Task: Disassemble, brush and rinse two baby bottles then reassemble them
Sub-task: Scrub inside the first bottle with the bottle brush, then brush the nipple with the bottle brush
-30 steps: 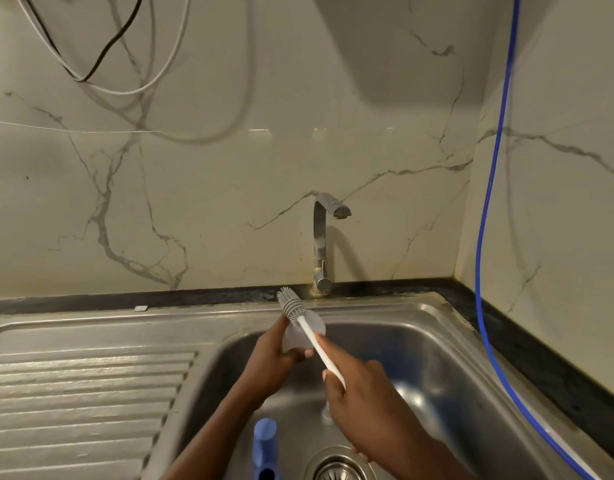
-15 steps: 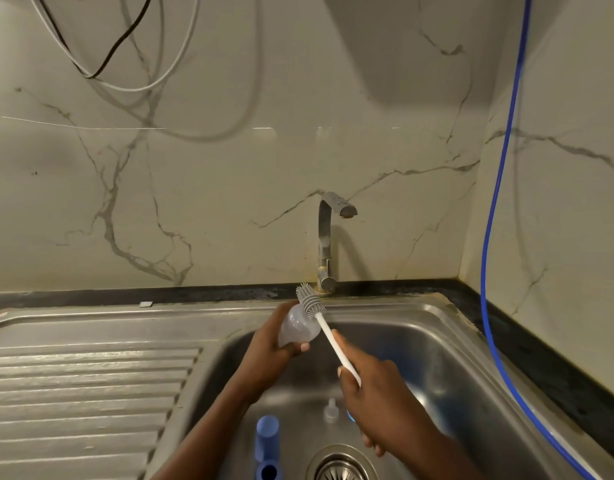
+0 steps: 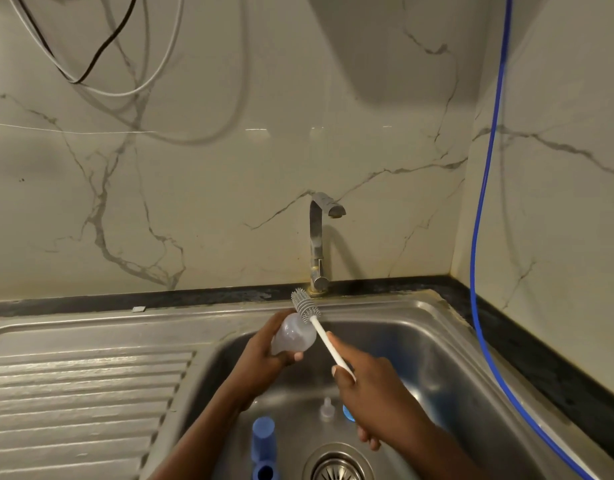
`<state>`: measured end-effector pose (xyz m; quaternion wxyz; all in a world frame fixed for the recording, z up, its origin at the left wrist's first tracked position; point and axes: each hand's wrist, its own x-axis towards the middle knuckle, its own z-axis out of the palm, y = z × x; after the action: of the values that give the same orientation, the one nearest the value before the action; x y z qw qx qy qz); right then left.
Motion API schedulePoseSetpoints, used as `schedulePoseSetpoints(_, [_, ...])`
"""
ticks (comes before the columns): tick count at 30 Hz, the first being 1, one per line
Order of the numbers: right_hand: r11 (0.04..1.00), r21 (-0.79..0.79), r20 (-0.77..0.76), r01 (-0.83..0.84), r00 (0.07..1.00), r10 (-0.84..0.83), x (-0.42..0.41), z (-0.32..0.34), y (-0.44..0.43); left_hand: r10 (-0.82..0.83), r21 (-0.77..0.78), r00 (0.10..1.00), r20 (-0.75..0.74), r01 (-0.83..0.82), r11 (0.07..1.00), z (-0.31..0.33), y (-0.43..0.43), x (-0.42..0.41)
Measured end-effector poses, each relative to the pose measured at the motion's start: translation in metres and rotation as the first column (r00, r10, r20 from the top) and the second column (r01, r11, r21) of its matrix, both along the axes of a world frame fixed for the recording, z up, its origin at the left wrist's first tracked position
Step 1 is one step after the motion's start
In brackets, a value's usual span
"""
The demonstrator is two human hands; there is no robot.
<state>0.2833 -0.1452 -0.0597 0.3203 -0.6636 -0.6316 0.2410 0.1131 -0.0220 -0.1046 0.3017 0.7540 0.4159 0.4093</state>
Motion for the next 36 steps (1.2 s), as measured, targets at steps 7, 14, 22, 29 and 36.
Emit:
schedulePoseSetpoints(7, [0.997,-0.062,-0.121,-0.055,0.992,0.047,0.037,0.015,-0.004,0.114,-0.259,0.97,0.213,-0.056,0.964,-0.001,0.0,-0.016])
schedulePoseSetpoints(14, [0.994,-0.103,0.12,-0.024,0.992,0.036,0.067,0.01,0.0,0.082,-0.11,0.992,-0.092,-0.092,0.99,-0.005,-0.003,-0.002])
schedulePoseSetpoints(22, [0.985,-0.161,0.202,0.06,0.979,-0.027,0.081,-0.02,0.013,0.07,-0.097,0.828,-0.557,-0.148,0.984,-0.03,0.0,0.025])
schedulePoseSetpoints(29, [0.963,-0.253,0.201,0.09,0.979,-0.039,0.077,-0.037,0.024,0.029,-0.132,0.705,-0.709,-0.172,0.976,-0.046,0.011,0.027])
schedulePoseSetpoints(36, [0.964,-0.244,0.163,0.107,0.984,-0.068,0.076,-0.038,0.026,-0.011,-0.138,0.666,-0.746,-0.138,0.981,-0.06,0.015,0.034])
